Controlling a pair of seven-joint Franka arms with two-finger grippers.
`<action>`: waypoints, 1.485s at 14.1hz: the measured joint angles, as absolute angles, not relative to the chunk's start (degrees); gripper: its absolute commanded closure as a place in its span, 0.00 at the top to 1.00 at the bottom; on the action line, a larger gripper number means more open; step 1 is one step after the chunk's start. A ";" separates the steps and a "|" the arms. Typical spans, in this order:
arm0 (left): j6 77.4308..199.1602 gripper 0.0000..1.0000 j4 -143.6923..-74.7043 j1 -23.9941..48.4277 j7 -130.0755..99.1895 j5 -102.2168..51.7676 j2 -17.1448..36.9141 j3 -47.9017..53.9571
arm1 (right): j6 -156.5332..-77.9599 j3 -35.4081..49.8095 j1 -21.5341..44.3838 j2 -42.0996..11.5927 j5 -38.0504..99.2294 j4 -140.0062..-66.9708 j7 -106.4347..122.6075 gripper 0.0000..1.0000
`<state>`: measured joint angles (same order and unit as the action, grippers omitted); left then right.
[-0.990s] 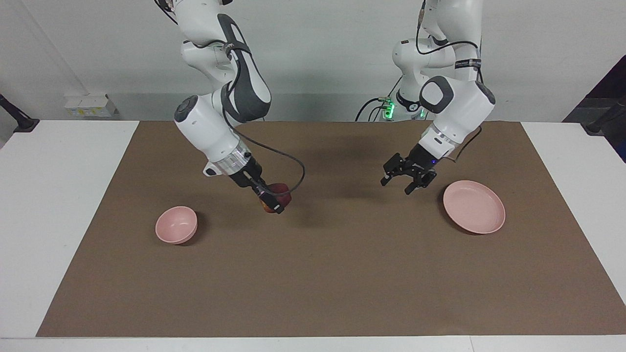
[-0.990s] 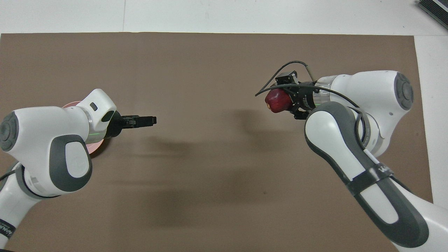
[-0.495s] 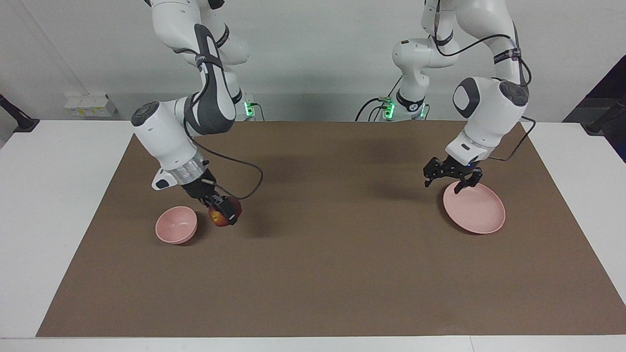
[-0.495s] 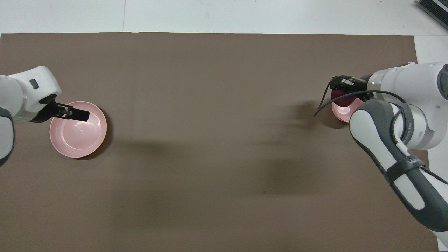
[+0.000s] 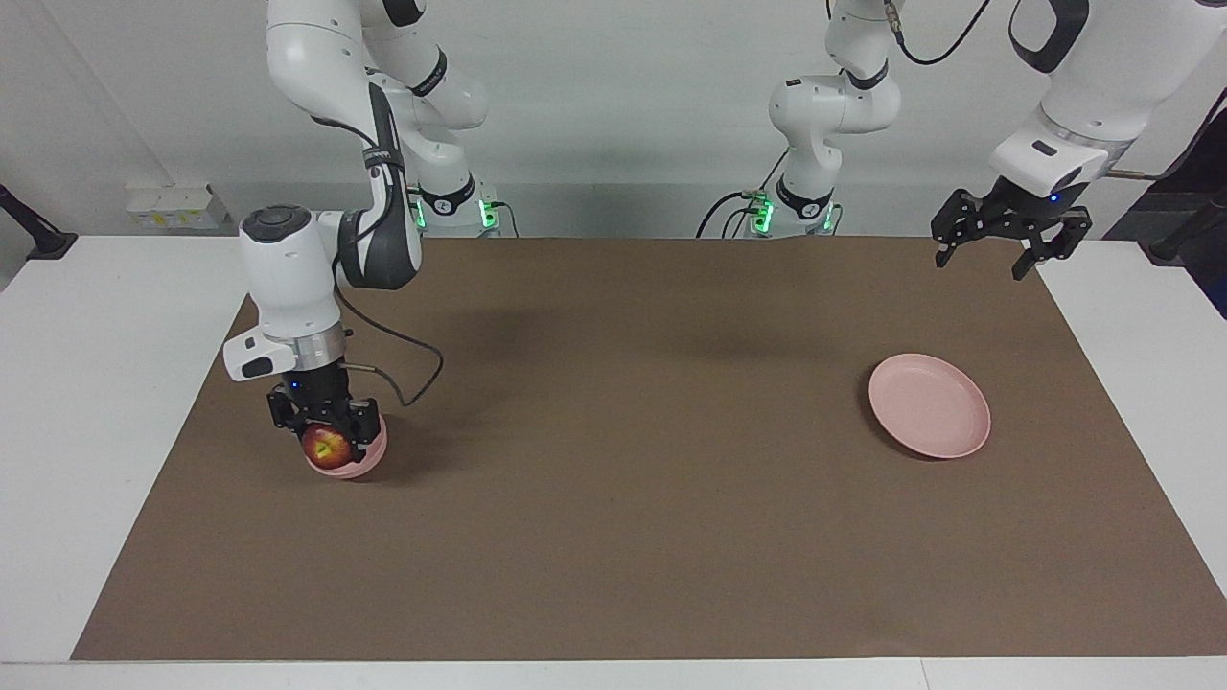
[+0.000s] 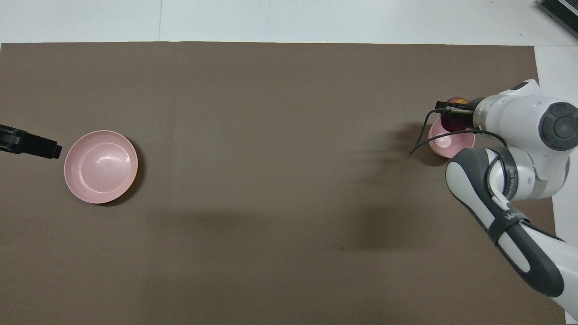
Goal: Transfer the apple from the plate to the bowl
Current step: 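Lower the apple into the pink bowl and open the right gripper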
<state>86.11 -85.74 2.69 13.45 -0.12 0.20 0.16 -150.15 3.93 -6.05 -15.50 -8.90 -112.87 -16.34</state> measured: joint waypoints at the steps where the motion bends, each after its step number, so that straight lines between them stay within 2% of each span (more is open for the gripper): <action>1: 84.59 1.00 -84.56 3.26 13.45 -0.11 0.22 -0.75 | -150.57 3.93 -6.16 -15.52 -9.13 -113.54 -16.33 0.00; 5: 82.57 1.00 -83.13 4.01 13.44 -0.12 0.64 -2.50 | -154.09 3.93 -6.95 -15.79 -11.49 -116.90 -16.30 0.00; 6: 82.53 1.00 -83.11 4.01 13.43 -0.12 0.74 -2.53 | -156.19 3.92 -7.37 -15.96 -11.75 -118.34 -16.30 0.03; 7: 82.52 1.00 -83.11 4.01 13.41 -0.12 0.78 -2.53 | -158.19 3.93 -7.71 -16.25 -12.07 -119.70 -16.30 0.32; 8: 82.51 1.00 -83.10 4.01 13.39 -0.12 0.80 -2.53 | -159.47 3.93 -8.00 -16.59 -12.37 -120.74 -16.30 0.80; 9: 82.50 1.00 -83.03 4.01 13.39 -0.12 0.80 -2.53 | -160.11 3.93 -8.29 -16.85 -12.43 -121.33 -16.29 1.00; 14: 82.51 1.00 -82.65 4.01 13.34 -0.12 0.69 -2.56 | -157.77 4.05 -8.52 -15.74 -12.52 -120.63 -16.27 1.00; 21: 82.51 1.00 -82.65 4.01 13.34 -0.12 0.58 -2.59 | -134.75 6.01 -8.41 -9.05 -11.78 -113.53 -15.92 1.00</action>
<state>82.51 -82.65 4.01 13.34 -0.12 0.58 -2.59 -134.75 6.01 -8.41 -9.05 -11.78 -113.53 -15.92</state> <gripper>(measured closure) 0.000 0.000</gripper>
